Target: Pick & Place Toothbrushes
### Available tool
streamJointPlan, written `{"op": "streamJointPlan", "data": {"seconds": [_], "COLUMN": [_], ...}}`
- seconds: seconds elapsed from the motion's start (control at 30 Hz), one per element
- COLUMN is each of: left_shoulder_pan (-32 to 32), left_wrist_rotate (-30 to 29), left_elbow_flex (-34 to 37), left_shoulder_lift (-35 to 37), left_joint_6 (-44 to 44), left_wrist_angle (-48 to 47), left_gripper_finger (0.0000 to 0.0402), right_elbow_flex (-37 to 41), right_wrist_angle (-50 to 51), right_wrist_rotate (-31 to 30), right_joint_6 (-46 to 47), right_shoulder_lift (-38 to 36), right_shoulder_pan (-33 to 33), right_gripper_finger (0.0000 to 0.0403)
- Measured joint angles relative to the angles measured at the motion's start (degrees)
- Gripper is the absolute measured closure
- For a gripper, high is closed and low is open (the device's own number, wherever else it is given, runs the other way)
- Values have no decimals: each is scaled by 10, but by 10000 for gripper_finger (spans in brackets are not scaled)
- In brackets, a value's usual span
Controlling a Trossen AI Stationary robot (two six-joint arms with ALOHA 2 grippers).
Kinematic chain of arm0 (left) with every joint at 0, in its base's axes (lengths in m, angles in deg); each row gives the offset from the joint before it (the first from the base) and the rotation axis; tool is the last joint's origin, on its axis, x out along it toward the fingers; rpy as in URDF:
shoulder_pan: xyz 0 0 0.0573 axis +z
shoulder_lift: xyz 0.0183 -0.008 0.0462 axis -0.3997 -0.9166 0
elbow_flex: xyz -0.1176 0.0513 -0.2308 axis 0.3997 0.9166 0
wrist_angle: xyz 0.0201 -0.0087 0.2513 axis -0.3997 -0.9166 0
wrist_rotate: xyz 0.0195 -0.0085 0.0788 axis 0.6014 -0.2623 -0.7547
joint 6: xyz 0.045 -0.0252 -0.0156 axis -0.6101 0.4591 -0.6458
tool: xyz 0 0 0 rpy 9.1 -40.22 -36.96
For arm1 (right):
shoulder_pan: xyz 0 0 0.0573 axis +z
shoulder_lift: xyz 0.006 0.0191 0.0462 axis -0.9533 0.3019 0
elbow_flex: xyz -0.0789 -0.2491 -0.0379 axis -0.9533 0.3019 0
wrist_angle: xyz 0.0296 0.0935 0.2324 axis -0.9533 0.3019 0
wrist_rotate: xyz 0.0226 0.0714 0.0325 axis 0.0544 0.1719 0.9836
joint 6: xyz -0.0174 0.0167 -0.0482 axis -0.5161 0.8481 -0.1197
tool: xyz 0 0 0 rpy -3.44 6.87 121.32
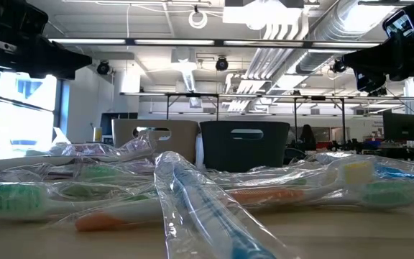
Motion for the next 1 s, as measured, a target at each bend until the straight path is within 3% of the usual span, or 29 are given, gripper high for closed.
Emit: {"op": "streamJointPlan", "data": {"seconds": [1.0], "left_shoulder_pan": [0], "left_wrist_rotate": [0], "left_elbow_flex": [0], "left_shoulder_lift": [0], "left_joint_6": [21], "left_wrist_angle": [0], "left_gripper_finger": [401], "right_elbow_flex": [0], "right_wrist_angle": [0], "right_wrist_rotate": [0], "right_joint_6": [6], "right_shoulder_lift": [0], "right_shoulder_pan": [0], "right_gripper_finger": [398]}}
